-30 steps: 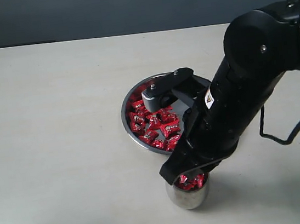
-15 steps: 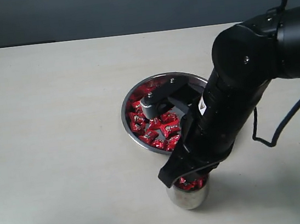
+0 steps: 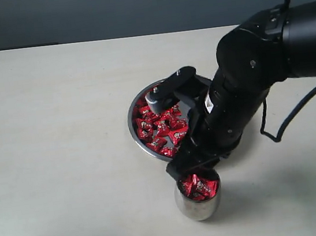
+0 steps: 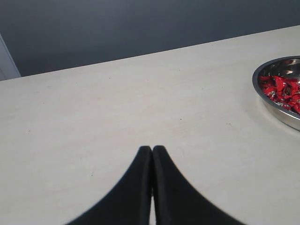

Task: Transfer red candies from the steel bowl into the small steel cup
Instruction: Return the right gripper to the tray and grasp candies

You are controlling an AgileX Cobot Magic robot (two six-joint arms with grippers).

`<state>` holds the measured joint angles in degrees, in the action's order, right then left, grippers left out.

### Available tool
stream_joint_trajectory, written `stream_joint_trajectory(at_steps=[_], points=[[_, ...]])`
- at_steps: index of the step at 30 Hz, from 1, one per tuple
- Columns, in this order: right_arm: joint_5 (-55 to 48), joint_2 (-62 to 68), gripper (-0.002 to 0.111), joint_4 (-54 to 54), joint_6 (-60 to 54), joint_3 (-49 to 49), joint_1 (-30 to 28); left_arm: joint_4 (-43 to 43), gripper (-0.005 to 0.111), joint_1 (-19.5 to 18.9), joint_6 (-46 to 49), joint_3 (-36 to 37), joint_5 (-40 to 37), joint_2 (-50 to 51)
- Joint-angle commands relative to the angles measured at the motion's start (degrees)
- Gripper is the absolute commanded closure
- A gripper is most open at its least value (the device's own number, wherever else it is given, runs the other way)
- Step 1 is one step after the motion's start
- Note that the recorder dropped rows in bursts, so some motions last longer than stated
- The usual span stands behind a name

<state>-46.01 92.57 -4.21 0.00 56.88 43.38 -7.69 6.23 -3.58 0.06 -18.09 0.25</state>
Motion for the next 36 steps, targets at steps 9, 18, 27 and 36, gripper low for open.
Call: stream_joint_trajectory(at_steps=[9, 18, 27, 36], points=[[9.1, 4.5, 0.074, 19.1, 16.1, 3.6, -8.5, 0.1, 0.106, 0.3, -0.3, -0.1, 0.3, -0.2], [16.3, 12.0, 0.074, 13.1, 11.4, 3.6, -13.3, 0.1, 0.106, 0.3, -0.3, -0.1, 0.3, -0.2], [18.3, 19.0, 0.074, 11.9, 10.8, 9.0, -13.4, 0.1, 0.106, 0.3, -0.3, -0.1, 0.3, -0.2], [9.5, 22.0, 0.074, 11.8, 10.8, 12.8, -13.8, 0.1, 0.106, 0.3, -0.3, -0.1, 0.3, -0.2]])
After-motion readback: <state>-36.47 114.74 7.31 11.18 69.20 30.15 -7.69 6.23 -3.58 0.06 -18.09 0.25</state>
